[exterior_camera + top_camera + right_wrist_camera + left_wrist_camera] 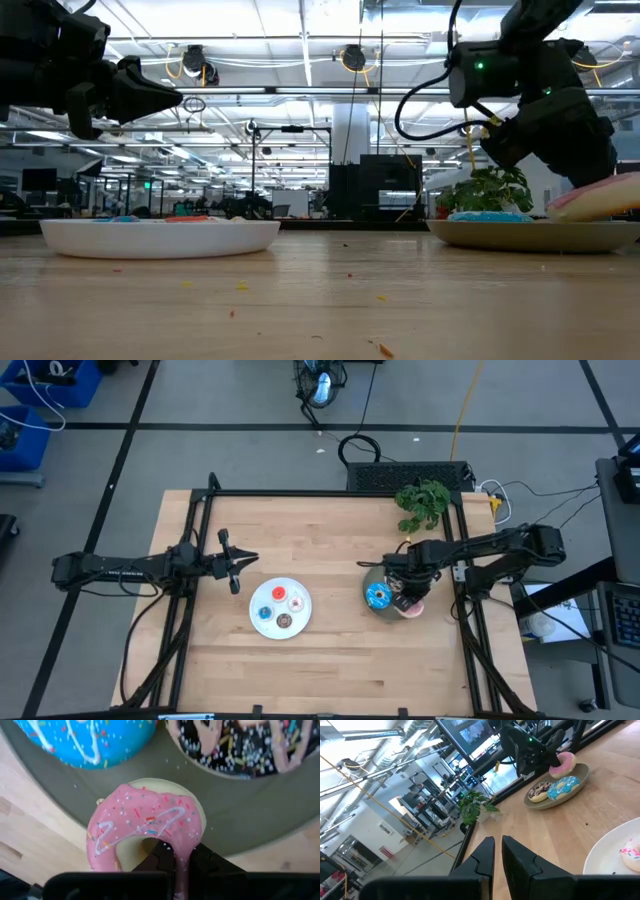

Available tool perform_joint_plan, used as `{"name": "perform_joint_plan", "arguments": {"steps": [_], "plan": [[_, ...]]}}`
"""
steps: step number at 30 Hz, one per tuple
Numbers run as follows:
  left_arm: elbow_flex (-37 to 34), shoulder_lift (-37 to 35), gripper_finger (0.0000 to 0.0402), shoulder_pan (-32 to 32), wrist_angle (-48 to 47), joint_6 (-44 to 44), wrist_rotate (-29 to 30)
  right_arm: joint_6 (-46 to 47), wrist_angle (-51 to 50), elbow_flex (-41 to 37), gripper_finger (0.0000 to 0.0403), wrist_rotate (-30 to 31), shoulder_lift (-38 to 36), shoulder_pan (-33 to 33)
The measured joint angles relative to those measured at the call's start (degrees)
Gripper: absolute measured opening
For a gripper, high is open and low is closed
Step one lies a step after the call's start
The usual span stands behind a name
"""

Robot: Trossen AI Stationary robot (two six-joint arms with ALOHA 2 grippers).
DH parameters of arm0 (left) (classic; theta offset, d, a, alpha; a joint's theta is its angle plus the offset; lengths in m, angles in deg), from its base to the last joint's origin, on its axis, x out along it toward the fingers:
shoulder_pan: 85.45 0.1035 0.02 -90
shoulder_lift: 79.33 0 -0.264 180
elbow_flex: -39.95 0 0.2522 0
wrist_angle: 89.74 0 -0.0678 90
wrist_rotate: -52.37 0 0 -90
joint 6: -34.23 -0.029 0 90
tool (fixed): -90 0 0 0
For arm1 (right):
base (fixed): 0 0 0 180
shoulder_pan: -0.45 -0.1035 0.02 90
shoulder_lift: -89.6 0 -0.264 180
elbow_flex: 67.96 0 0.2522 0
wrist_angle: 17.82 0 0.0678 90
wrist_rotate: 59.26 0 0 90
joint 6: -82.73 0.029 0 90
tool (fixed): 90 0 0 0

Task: Pick & Place donuts
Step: Put the large pink donut on the gray plate

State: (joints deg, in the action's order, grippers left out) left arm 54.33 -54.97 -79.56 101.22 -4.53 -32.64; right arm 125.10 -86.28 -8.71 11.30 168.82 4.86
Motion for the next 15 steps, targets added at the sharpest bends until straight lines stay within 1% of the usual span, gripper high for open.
{"name": "perform_joint_plan", "arguments": {"steps": [4, 7, 11, 15], "plan": [[0.0, 0.0, 0.0042, 0.0, 0.4, 0.0, 0.0, 0.0, 2.1, -1.1, 0.0008, 0.3, 0.1, 0.6], [0.0, 0.0, 0.0042, 0.0, 0.5, 0.0, 0.0, -0.2, 2.0, -2.0, 0.0008, 2.9, 0.1, 0.6], [0.0, 0.0, 0.0042, 0.0, 0.5, 0.0, 0.0, -0.1, 2.2, -3.0, 0.0008, 4.6, 0.1, 0.6], [0.0, 0.0, 0.0042, 0.0, 0.4, 0.0, 0.0, -0.1, 4.4, -3.4, 0.0009, 7.8, 0.1, 0.6]]}}
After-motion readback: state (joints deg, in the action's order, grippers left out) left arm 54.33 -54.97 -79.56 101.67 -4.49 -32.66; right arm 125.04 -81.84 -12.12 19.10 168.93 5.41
